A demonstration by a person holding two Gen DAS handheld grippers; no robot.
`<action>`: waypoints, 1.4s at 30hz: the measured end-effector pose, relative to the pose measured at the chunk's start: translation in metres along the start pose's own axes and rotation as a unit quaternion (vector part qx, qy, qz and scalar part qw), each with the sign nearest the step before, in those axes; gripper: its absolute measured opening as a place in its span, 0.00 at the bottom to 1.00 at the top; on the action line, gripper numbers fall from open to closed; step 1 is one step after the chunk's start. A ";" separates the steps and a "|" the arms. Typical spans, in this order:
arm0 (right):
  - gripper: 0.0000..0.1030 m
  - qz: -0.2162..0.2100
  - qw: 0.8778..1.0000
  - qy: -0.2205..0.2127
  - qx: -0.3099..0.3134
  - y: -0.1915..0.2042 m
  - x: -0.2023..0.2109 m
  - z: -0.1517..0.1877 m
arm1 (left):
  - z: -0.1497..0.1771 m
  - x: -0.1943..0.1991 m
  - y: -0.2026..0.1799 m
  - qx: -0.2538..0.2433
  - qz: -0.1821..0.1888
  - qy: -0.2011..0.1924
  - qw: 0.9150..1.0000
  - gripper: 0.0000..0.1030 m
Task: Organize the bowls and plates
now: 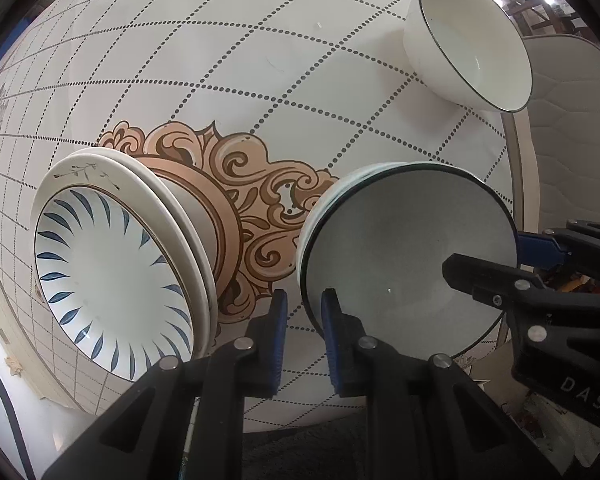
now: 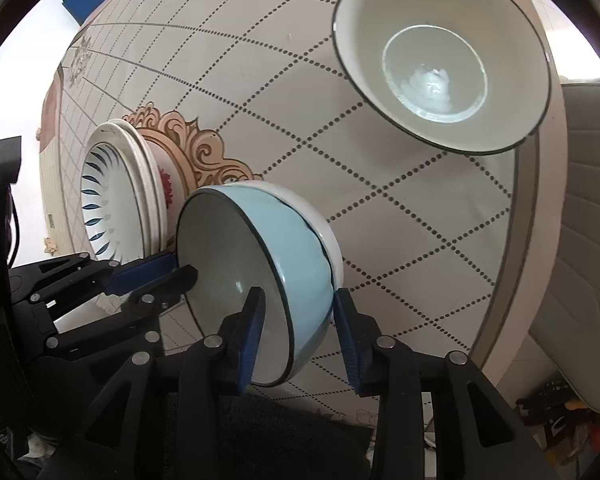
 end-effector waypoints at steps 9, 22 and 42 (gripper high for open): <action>0.19 -0.014 1.000 -0.014 -0.008 -0.014 0.001 0.000 | -0.001 -0.004 0.008 0.002 0.009 0.002 1.000 0.15; 0.15 0.042 0.997 -0.058 0.026 -0.011 0.013 0.003 | 0.005 -0.009 0.003 0.000 0.005 0.005 1.000 0.15; 0.13 -0.026 0.999 -0.041 -0.008 -0.021 0.010 0.007 | 0.001 -0.002 0.009 0.019 0.020 0.000 1.000 0.15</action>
Point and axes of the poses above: each gripper's, at about its wrist camera, not at the fingertips, and x roughly against the way its jaws point, y to its left, z to its underside, the point moved 10 cm from there along -x, roughly the way its jaws point, and after that the axes turned 1 degree about -y, right-handed, at the moved point
